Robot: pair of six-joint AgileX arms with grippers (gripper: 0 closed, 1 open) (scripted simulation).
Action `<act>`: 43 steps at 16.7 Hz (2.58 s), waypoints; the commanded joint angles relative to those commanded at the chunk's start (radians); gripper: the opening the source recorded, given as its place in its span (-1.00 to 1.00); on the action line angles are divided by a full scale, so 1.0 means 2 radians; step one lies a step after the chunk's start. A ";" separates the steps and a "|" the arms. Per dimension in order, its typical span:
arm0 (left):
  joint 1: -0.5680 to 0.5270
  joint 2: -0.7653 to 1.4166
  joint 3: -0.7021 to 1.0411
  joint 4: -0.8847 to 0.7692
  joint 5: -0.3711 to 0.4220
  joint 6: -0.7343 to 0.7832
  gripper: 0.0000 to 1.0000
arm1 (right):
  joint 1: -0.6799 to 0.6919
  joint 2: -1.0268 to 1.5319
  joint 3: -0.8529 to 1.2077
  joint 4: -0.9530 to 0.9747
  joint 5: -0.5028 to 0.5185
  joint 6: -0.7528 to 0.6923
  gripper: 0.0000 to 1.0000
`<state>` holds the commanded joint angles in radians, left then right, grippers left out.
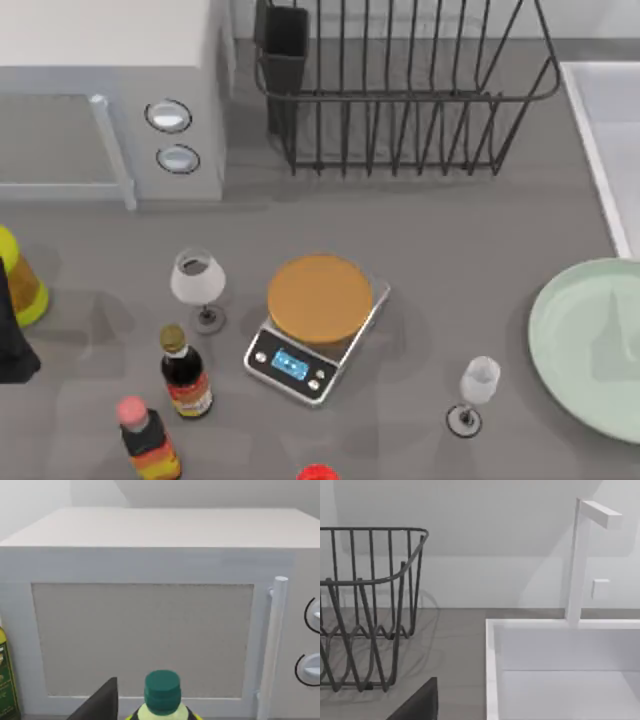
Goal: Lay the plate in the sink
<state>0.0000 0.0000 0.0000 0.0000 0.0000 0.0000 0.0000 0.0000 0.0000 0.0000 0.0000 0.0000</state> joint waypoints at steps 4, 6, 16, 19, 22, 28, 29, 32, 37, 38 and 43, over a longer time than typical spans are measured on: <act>0.000 0.000 0.000 0.000 0.000 0.000 1.00 | 0.000 0.000 0.000 0.000 0.000 0.000 1.00; 0.000 0.000 0.000 0.000 0.000 0.000 1.00 | 0.000 0.000 0.000 0.000 0.000 0.000 1.00; 0.000 0.000 0.000 0.000 0.000 0.000 1.00 | 0.000 0.000 0.000 0.000 0.000 0.000 1.00; 0.000 0.000 0.000 0.000 0.000 0.000 1.00 | 0.000 0.000 0.000 0.000 0.000 0.000 1.00; 0.000 0.000 0.000 0.000 0.000 0.000 1.00 | 0.000 0.000 0.000 0.000 0.000 0.000 1.00; 0.000 0.000 0.000 0.000 0.000 0.000 1.00 | 0.016 0.053 0.047 -0.041 0.000 0.016 1.00; 0.000 0.000 0.000 0.000 0.000 0.000 1.00 | 0.023 0.080 0.069 -0.059 0.000 0.024 1.00; 0.000 0.000 0.000 0.000 0.000 0.000 1.00 | 0.050 0.187 0.150 -0.128 0.000 0.052 1.00; 0.000 0.000 0.000 0.000 0.000 0.000 1.00 | 0.106 0.424 0.316 -0.272 0.000 0.109 1.00; 0.000 0.000 0.000 0.000 0.000 0.000 1.00 | 0.117 0.475 0.351 -0.301 0.000 0.121 1.00; 0.000 0.000 0.000 0.000 0.000 0.000 1.00 | 0.170 0.708 0.508 -0.436 0.000 0.175 1.00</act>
<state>0.0000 0.0000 0.0000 0.0000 0.0000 0.0000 0.3396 1.4165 1.0160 -0.8714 0.0002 0.3500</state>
